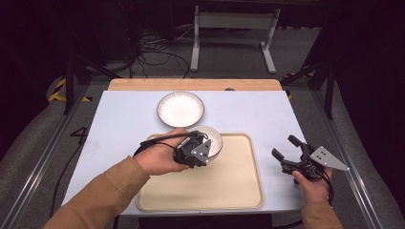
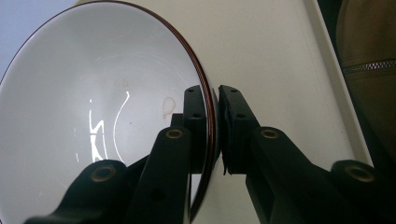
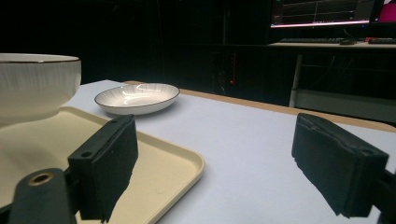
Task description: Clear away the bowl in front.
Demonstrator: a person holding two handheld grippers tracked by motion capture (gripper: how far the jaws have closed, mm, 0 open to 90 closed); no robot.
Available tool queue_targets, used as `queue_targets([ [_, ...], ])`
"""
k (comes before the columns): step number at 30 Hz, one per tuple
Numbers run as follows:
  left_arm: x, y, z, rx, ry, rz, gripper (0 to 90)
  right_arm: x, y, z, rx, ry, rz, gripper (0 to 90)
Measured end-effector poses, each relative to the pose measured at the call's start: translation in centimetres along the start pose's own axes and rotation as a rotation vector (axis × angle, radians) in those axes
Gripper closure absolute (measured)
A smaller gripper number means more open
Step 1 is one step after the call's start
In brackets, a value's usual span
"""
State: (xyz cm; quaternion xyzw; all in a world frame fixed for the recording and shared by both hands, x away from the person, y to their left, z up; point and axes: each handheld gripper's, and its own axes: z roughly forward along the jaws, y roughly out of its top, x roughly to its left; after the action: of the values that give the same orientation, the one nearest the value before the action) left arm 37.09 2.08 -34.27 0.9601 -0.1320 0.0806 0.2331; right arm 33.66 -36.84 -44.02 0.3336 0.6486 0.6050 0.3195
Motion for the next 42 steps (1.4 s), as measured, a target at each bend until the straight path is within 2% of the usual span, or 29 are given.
queue_targets([
  [12, -0.2, -0.4, 1.8, 0.025, -0.036, -0.009, 82.5, 0.0, 0.0, 0.0, -0.002, 0.002, -0.001, 15.1],
  [29, -0.6, -0.9, 3.6, 0.043, -0.079, -0.026, 82.5, 0.0, 0.0, 0.0, -0.001, 0.001, -0.002, 15.1],
  [42, -0.8, -1.3, 4.7, 0.073, -0.088, -0.026, 82.4, 0.0, 0.0, 0.0, -0.001, 0.000, 0.000, 15.1],
])
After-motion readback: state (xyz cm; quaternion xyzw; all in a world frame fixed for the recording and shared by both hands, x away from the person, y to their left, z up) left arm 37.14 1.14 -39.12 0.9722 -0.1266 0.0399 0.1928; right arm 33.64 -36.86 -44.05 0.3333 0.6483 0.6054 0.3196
